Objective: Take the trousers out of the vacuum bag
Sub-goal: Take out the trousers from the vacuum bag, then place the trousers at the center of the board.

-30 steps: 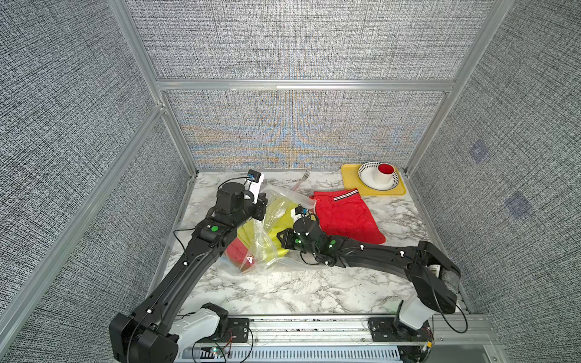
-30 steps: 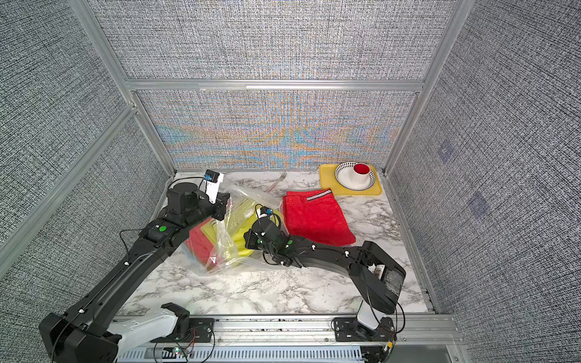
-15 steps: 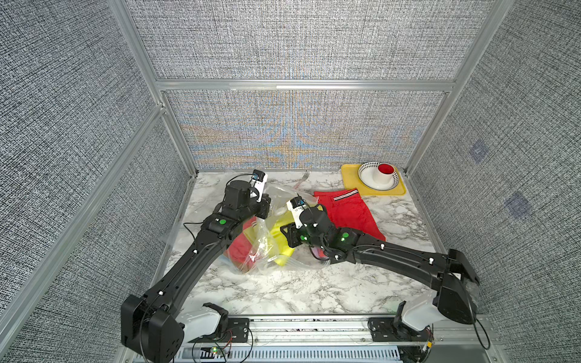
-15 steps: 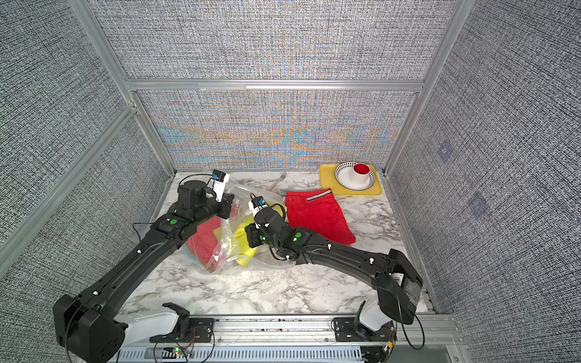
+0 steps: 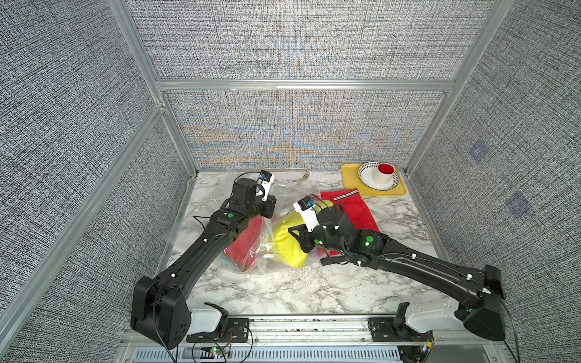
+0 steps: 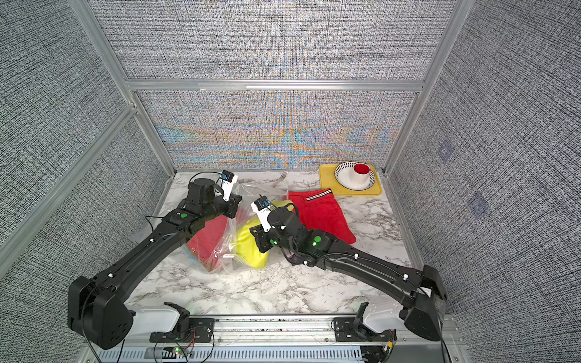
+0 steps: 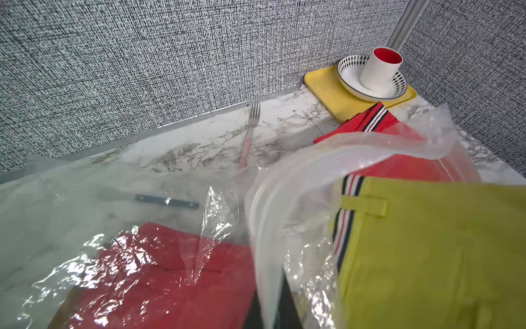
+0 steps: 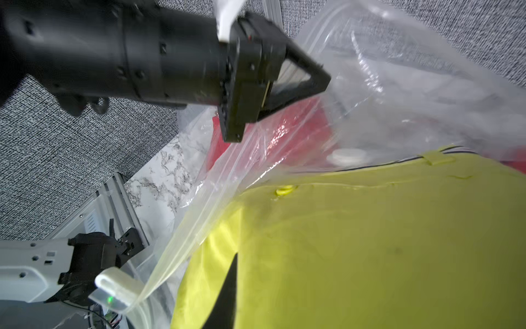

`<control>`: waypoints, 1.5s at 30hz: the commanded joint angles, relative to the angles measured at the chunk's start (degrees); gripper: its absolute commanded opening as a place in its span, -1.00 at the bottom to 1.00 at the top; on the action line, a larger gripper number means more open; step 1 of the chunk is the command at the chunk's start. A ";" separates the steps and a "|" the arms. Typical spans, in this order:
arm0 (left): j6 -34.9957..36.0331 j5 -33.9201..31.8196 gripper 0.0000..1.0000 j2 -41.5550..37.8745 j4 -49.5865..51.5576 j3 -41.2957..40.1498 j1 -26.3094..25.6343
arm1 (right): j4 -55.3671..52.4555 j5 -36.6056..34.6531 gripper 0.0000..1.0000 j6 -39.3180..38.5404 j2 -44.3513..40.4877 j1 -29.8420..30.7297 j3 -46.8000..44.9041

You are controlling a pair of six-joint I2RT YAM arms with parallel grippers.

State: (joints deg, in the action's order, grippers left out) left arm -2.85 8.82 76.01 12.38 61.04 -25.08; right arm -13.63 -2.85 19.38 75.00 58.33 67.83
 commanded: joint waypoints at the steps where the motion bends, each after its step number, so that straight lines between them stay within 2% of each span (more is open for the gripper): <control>1: -0.31 -1.28 -1.00 -0.51 -1.57 -1.68 -0.01 | 5.39 -2.58 -1.00 -1.91 -3.86 -0.93 1.96; 10: 0.22 -6.20 -1.00 0.64 -2.07 -4.46 -0.01 | 2.14 -3.17 -1.00 2.31 -13.13 -7.39 4.50; 20: -0.55 -8.62 -1.00 4.46 -3.26 -5.73 0.02 | -3.91 -3.96 -1.00 3.12 -16.10 -15.27 10.77; 26: -0.92 -11.58 -1.00 3.98 -3.15 -7.51 0.04 | -4.96 -4.25 -1.00 2.18 -15.91 -21.09 11.80; 34: -3.99 -19.83 -1.00 -0.67 -2.10 -11.48 1.41 | -2.66 -1.31 -1.00 0.61 -13.47 -29.31 11.59; 45: -10.24 -30.18 -1.00 -8.88 -0.56 -14.71 4.92 | 3.65 4.15 -1.00 -0.63 -7.72 -36.19 9.49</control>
State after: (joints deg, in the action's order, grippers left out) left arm -10.98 -16.03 68.55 10.98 46.57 -20.84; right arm -20.34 -0.95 20.23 66.85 22.74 77.36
